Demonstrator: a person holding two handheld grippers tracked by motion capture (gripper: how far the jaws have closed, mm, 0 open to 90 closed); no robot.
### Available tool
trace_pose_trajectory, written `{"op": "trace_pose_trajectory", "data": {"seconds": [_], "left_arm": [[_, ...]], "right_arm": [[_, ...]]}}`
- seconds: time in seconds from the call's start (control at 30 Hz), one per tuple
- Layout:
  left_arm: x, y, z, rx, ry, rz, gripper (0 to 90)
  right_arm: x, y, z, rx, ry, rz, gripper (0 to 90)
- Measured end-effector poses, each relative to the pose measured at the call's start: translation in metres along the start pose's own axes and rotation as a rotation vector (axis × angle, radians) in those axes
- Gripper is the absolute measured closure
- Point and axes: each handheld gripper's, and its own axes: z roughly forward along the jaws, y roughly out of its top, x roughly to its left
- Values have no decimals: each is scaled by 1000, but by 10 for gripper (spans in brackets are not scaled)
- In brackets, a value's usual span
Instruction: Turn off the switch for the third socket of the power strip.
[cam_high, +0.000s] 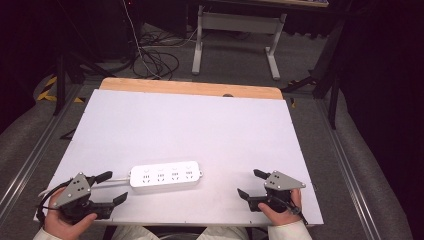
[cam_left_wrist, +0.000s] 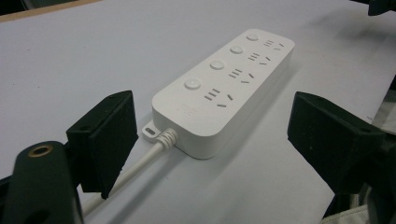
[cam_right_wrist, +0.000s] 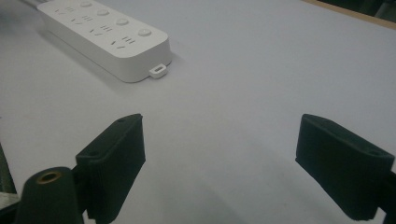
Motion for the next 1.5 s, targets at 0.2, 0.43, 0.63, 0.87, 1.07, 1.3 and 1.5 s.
{"op": "trace_pose_trajectory", "data": {"seconds": [0.2,0.43,0.63,0.87,1.07,1.3,1.5], "left_arm": [[1,0,-1,-10,-4,-2,139],[2,-1,-3,-6,5,15,140],[3,1,-5,-9,17,20,154],[2,6,-6,-8,-8,7,184],[2,16,-4,15,-21,21,231],[-1,29,4,36,-40,13,273],[-2,43,13,41,-71,22,291]], "right_arm": [[0,0,-1,-2,1,1,160],[2,0,0,6,21,-22,180],[2,0,0,4,17,-23,181],[1,-1,0,11,16,-18,187],[0,-2,1,17,21,-21,198],[0,-3,2,29,23,-24,206],[0,-3,3,33,26,-27,208]]}}
